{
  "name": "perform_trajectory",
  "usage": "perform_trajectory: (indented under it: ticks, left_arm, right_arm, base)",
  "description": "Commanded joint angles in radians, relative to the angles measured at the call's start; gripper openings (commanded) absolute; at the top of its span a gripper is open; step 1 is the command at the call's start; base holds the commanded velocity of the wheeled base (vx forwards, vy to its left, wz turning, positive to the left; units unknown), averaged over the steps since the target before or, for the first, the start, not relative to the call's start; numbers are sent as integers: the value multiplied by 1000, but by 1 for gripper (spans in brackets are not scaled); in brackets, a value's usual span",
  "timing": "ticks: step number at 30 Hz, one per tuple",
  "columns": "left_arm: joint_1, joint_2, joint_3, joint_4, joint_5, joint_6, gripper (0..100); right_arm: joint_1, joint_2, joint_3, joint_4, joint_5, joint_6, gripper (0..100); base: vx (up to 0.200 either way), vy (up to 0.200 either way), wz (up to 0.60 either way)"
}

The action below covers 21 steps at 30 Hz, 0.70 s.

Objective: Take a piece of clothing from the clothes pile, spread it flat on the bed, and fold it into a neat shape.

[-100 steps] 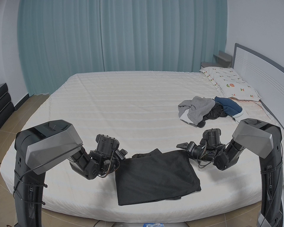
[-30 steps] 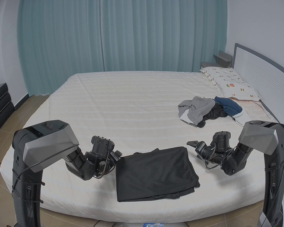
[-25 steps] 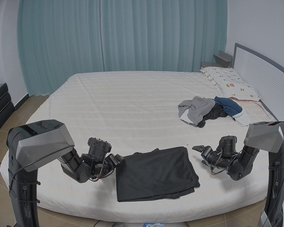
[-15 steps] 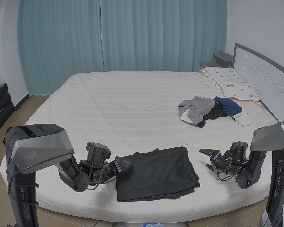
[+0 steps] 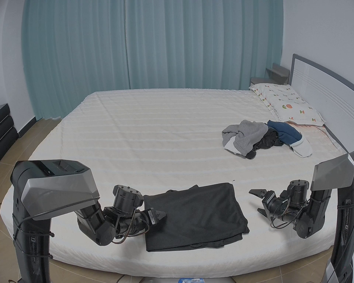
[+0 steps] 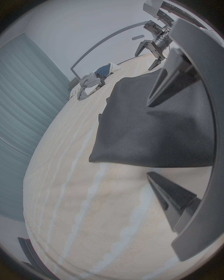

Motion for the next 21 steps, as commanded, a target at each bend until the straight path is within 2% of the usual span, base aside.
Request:
perform_trajectory:
  ticks: [1,21]
  left_arm:
    - [0,-2,11,-5,8,-3,0]
    - [1,-15,84,-82,38,-3,0]
  right_arm:
    - [1,4,2,-1,0,0,100]
    - [1,6,3,-1,0,-1,100]
  base:
    - [0,0,0]
    - [0,0,0]
